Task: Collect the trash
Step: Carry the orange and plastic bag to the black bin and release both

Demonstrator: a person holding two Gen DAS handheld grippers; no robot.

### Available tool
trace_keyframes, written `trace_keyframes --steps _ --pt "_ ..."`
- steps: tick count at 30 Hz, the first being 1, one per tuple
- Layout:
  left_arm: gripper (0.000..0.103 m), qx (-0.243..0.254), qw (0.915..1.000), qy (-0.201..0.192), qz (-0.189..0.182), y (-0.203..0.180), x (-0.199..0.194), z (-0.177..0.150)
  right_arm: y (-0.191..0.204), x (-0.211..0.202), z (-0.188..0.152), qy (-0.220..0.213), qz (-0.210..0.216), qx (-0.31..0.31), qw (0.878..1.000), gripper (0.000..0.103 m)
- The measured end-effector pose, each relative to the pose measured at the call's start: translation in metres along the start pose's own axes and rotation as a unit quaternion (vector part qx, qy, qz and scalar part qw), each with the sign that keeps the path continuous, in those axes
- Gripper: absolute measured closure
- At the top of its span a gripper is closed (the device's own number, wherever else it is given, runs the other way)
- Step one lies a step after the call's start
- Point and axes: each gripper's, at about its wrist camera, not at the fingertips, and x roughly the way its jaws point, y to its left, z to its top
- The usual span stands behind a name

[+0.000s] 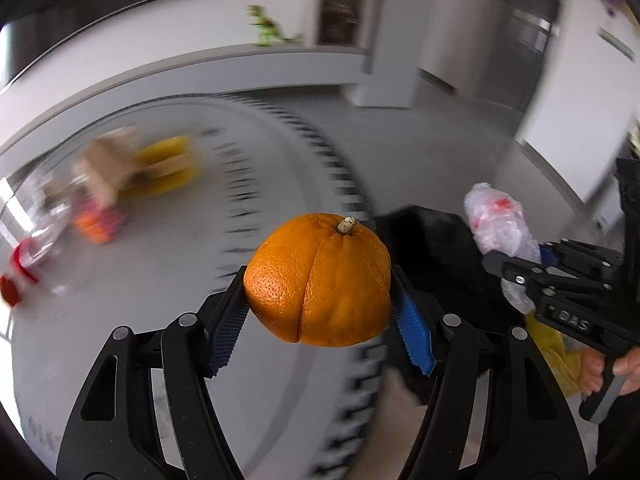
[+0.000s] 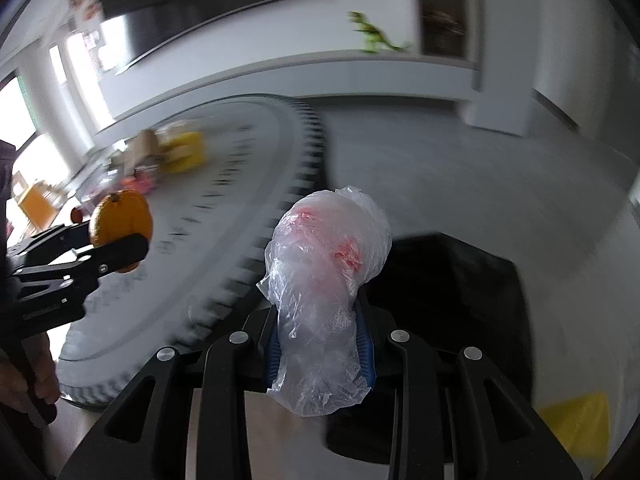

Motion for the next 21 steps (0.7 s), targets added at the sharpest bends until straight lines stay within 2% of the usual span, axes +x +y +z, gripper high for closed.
trace_keyframes --steps 5,8,10,11,14,17,21 --pt "0.037 0.064 0.9963 0.024 -0.053 -0.069 0.032 0.008 -0.062 0.002 -0.021 0.024 -0.044 0.063 0.997 0.071" --pt "0.036 0.108 0.9899 0.046 -0.08 -0.113 0.052 0.006 -0.092 0.012 -0.031 0.053 -0.044 0.097 0.993 0.068" --pt "0.023 0.137 0.9831 0.071 -0.098 -0.137 0.071 0.004 -0.109 0.021 -0.035 0.075 -0.039 0.125 0.989 0.05" --pt "0.006 0.148 0.9818 0.073 -0.094 -0.147 0.079 0.003 -0.121 0.023 -0.038 0.073 -0.046 0.147 0.985 0.043" --pt "0.006 0.165 0.9805 0.078 -0.073 -0.165 0.089 0.0 -0.138 0.019 -0.04 0.061 -0.067 0.175 0.98 0.043" --pt "0.006 0.153 0.9808 0.086 -0.084 -0.155 0.085 -0.003 -0.143 0.013 -0.04 0.049 -0.077 0.181 0.979 0.043" --pt "0.006 0.14 0.9835 0.084 -0.077 -0.148 0.088 0.002 -0.133 0.004 -0.043 0.041 -0.085 0.166 0.982 0.042"
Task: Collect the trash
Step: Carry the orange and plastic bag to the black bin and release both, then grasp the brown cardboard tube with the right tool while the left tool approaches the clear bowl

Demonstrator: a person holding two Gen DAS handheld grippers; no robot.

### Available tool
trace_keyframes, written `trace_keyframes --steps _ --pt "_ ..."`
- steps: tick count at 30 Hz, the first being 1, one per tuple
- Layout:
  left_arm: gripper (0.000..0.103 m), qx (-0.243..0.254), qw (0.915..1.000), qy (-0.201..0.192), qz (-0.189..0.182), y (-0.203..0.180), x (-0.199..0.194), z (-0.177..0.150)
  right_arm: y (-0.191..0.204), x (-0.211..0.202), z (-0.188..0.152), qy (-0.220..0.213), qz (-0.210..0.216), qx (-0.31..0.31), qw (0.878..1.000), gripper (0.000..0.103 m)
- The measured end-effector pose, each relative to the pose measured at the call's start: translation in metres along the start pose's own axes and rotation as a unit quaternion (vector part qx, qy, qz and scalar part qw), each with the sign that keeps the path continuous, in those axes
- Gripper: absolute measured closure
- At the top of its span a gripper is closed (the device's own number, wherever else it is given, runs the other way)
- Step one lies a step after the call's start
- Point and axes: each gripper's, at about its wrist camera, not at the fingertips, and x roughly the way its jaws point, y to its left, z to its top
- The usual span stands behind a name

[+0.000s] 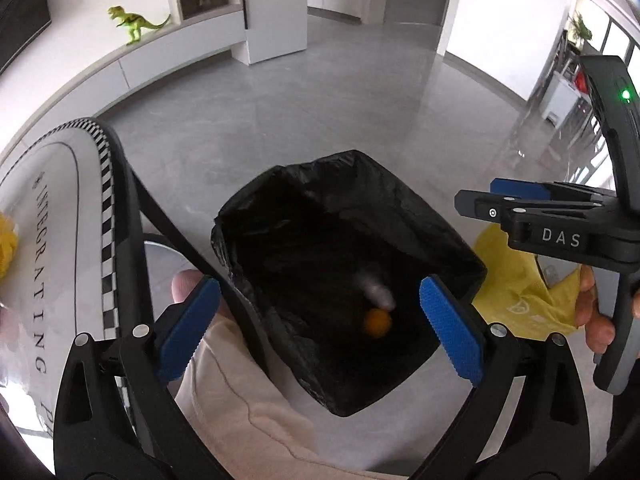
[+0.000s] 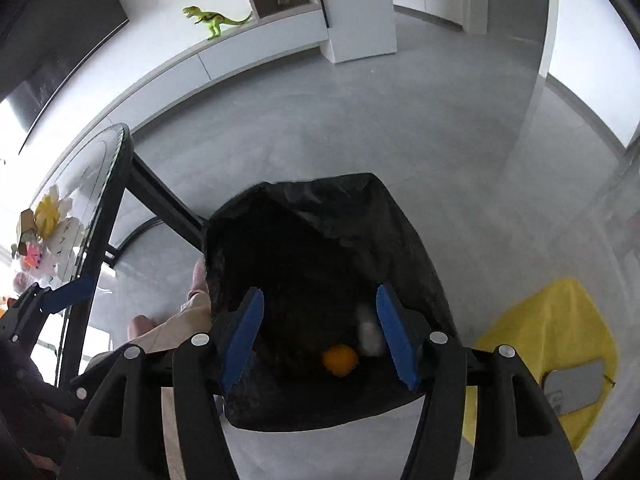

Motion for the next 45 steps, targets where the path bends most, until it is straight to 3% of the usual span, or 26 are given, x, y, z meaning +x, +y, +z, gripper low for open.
trace_keyframes --steps 7,12,20,30,35,41,45 --pt "0.006 -0.028 0.9995 -0.011 0.002 0.02 -0.018 -0.008 0.03 -0.008 0.003 -0.012 0.006 -0.045 0.999 0.041" --pt "0.006 -0.052 0.9983 -0.023 0.008 0.039 -0.032 -0.019 0.056 -0.018 0.007 -0.017 0.039 -0.06 0.997 0.041" --pt "0.006 -0.12 0.9895 -0.061 0.053 0.098 -0.078 -0.053 0.139 -0.034 0.012 -0.032 0.09 -0.136 0.986 0.041" --pt "0.006 -0.232 0.9598 -0.085 0.133 0.195 -0.132 -0.116 0.254 -0.034 0.008 -0.027 0.144 -0.226 0.963 0.041" --pt "0.006 -0.274 0.9452 -0.089 0.154 0.23 -0.146 -0.14 0.312 -0.032 0.01 -0.026 0.166 -0.269 0.948 0.041" --pt "0.006 -0.336 0.9185 -0.098 0.184 0.272 -0.162 -0.17 0.385 -0.023 0.02 -0.032 0.197 -0.321 0.926 0.041" --pt "0.006 -0.367 0.9063 -0.093 0.187 0.292 -0.165 -0.19 0.431 -0.008 0.029 -0.041 0.202 -0.347 0.915 0.041"
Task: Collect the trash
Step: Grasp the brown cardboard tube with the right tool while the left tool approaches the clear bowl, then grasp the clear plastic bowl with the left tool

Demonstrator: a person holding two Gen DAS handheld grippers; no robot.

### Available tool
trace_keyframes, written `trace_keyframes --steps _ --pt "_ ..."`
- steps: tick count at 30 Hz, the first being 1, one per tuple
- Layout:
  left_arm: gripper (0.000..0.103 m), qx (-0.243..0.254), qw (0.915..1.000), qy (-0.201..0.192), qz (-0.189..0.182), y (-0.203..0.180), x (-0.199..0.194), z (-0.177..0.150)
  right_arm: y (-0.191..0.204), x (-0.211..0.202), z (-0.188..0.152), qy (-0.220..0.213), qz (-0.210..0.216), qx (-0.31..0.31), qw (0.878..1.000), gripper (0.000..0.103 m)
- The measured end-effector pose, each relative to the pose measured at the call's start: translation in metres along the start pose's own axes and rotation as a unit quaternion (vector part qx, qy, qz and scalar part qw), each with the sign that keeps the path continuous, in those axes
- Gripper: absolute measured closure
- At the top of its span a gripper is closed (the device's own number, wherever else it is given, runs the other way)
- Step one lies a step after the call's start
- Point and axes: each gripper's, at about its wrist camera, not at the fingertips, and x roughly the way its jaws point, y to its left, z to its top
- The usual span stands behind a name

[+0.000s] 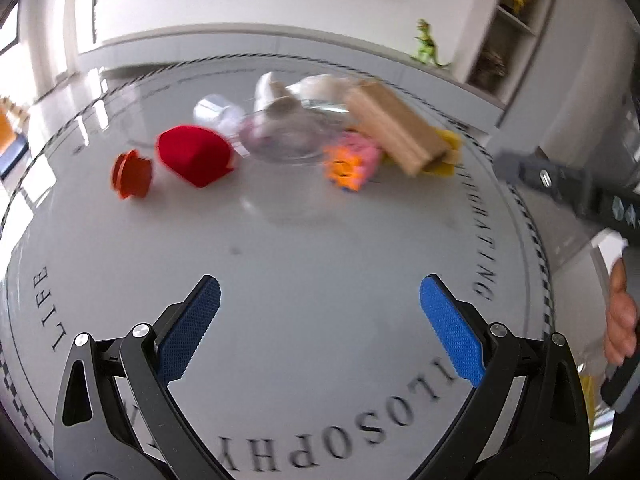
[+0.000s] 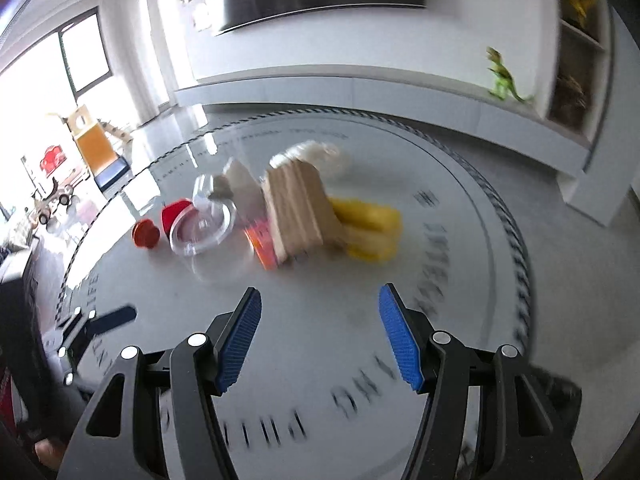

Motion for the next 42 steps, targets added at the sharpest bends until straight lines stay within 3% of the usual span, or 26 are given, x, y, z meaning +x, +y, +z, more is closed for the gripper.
trace_keyframes --steps 5,7,15,18,19,20,24,28,34,35,36,42 --pt "0.006 -0.015 0.9998 0.01 0.007 0.018 0.007 0.001 0.019 0.041 0.032 0.004 -0.015 -0.039 0.999 0.04" --pt "0.006 -0.017 0.9998 0.01 0.006 0.023 0.009 0.003 0.024 0.055 0.039 0.01 -0.02 -0.047 0.999 0.035" --pt "0.006 -0.01 0.9999 0.005 0.01 0.024 0.021 0.028 0.026 0.086 0.054 0.022 -0.045 -0.056 0.997 0.034" --pt "0.006 -0.004 0.9999 0.004 0.012 0.022 0.029 0.038 0.021 0.098 0.059 0.037 -0.037 -0.049 0.997 0.035" --pt "0.006 -0.003 0.9999 0.004 0.012 0.022 0.032 0.042 0.02 0.101 0.06 0.045 -0.032 -0.047 0.997 0.035" --pt "0.006 -0.002 0.9999 0.005 0.01 0.021 0.034 0.044 0.02 0.103 0.06 0.05 -0.023 -0.047 0.997 0.046" --pt "0.006 0.001 0.9999 0.004 0.015 0.017 0.047 0.057 0.02 0.088 0.059 0.024 -0.008 -0.039 0.999 0.061" --pt "0.006 0.002 0.9996 -0.003 0.029 0.015 0.057 0.065 0.014 0.069 0.058 0.004 0.018 -0.023 1.0 0.065" --pt "0.006 -0.027 0.9994 -0.017 0.008 0.025 0.069 0.07 0.011 0.046 0.054 -0.015 0.042 -0.019 0.999 0.069" --pt "0.007 -0.032 0.9992 -0.022 0.003 0.027 0.069 0.071 0.011 0.043 0.053 -0.017 0.049 -0.016 0.999 0.069" --pt "0.015 -0.037 0.999 -0.025 -0.005 0.028 0.07 0.07 0.011 0.04 0.053 -0.019 0.05 -0.014 0.998 0.069" --pt "0.016 -0.019 0.9993 -0.033 -0.001 0.018 0.06 0.064 0.006 0.025 0.05 -0.029 0.053 -0.004 0.998 0.069"
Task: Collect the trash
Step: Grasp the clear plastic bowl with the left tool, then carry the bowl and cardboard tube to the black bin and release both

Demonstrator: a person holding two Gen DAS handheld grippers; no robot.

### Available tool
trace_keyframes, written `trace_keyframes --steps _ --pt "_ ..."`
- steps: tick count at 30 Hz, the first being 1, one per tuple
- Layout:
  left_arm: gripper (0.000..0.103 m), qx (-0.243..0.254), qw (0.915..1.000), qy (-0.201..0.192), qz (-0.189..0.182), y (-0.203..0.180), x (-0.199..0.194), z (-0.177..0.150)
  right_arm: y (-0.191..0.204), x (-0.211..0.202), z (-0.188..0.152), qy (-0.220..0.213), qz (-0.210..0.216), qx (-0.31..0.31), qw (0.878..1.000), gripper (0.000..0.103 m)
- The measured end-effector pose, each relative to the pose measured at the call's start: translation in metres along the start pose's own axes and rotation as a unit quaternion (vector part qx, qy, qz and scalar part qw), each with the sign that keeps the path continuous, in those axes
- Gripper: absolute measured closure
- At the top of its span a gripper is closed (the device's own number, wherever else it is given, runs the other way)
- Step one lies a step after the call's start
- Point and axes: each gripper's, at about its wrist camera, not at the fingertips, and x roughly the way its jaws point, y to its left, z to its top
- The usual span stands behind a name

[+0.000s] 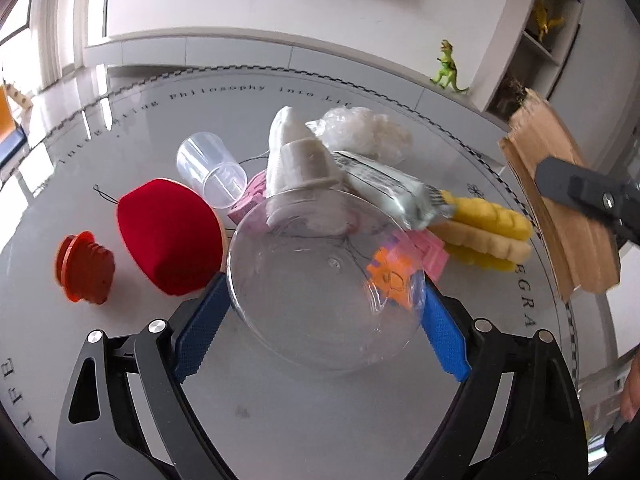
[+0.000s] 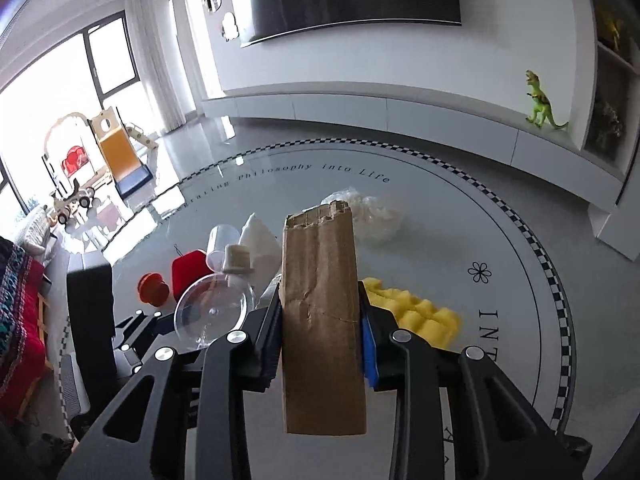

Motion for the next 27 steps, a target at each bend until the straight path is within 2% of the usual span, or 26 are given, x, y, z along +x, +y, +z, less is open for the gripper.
trace_keyframes --steps 7,13,22,27 --pt "0.016 0.024 0.9996 -0.016 0.003 -0.014 -0.037 -0.01 -0.007 -0.028 -0.01 -0.014 -0.007 0.013 1.0 0.069" --pt "0.016 0.029 0.9994 -0.017 -0.011 -0.027 -0.059 -0.024 -0.018 -0.061 -0.028 -0.024 -0.019 0.037 0.999 0.069" --pt "0.016 0.045 0.9984 -0.011 -0.033 -0.05 -0.081 -0.052 -0.046 -0.11 -0.073 -0.036 -0.042 0.078 0.995 0.069" --pt "0.016 0.073 0.9958 -0.013 -0.054 -0.077 -0.096 -0.062 -0.066 -0.135 -0.096 -0.044 -0.054 0.104 0.992 0.069"
